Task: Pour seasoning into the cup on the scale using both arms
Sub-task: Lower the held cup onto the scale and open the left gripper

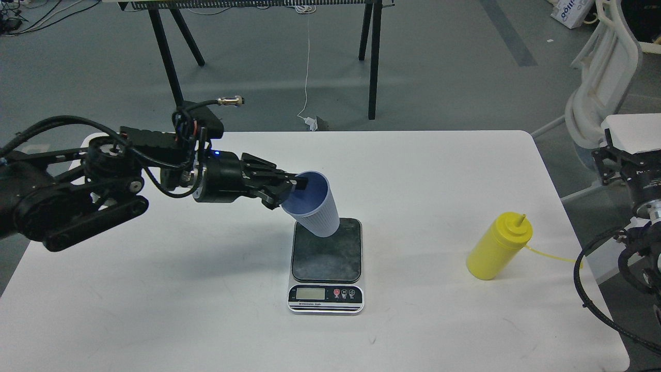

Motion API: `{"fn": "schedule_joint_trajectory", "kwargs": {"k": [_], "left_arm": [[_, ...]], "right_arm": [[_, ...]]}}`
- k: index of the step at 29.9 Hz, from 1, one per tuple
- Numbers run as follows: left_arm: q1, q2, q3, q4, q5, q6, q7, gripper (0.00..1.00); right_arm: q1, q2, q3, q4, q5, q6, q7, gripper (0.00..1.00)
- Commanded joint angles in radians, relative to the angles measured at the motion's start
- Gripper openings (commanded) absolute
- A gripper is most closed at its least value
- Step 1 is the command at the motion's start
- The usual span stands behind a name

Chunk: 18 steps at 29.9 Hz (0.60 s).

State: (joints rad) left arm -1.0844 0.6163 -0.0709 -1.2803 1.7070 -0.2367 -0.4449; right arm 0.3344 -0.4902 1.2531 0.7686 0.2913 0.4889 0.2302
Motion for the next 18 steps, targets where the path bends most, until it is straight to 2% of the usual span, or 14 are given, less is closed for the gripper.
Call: {"fn": "schedule_joint_trajectory", "kwargs": {"k": [1,5,11,18], "left_arm": [[-0.009,-0.095,0.026,0.025,0.002,-0.016,0.051,0.07],[-0.026,-0.164,0.082,0.073,0.002,-0.018,0.084,0.07],[-0.045,-0.190,0.135,0.145,0.028,-0.024,0.084,0.08],[-0.035,-0.198,0.158,0.156,0.086,-0.023,0.084,0.09]], "right_arm": [[0.002,-0.011,0.003,0.000,0.000,0.000,0.000,0.99],[0.000,-0.021,0.003,0.000,0.000,0.000,0.000,0.99],[-0.005,-0.024,0.011,0.000,0.000,0.000,0.000,0.99],[-0.012,-0.024,0.017,0.000,0.000,0.000,0.000,0.99]]}}
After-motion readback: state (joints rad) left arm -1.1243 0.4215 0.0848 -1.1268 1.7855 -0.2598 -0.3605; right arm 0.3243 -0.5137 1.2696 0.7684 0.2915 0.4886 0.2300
